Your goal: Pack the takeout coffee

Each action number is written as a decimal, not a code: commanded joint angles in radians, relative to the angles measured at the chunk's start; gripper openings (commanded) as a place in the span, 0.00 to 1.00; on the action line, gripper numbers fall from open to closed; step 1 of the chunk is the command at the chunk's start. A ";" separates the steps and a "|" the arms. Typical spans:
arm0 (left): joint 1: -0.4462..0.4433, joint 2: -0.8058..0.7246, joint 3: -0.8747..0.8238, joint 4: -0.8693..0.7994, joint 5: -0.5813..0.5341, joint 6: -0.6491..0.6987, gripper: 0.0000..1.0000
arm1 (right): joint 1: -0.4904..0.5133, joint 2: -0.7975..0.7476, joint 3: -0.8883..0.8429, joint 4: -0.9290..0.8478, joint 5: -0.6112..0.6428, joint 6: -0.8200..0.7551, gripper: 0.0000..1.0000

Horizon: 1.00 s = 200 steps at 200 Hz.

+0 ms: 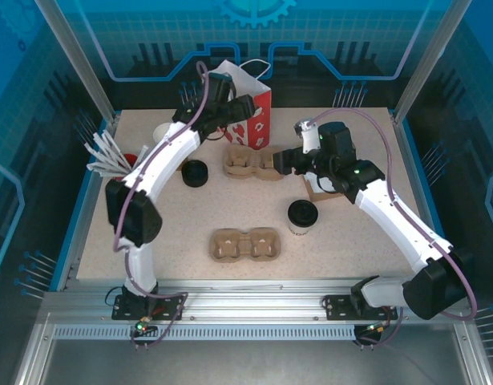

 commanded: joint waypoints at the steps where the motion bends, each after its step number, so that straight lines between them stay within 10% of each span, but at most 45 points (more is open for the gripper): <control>1: 0.030 0.079 0.145 -0.084 -0.041 -0.013 0.74 | 0.001 -0.027 -0.012 0.016 0.003 -0.021 0.83; 114: 0.085 0.261 0.367 -0.119 -0.021 -0.109 0.66 | -0.001 -0.025 -0.065 0.046 -0.024 -0.021 0.83; 200: 0.100 0.302 0.400 -0.123 -0.004 -0.118 0.37 | -0.003 -0.026 -0.085 0.049 -0.023 -0.023 0.83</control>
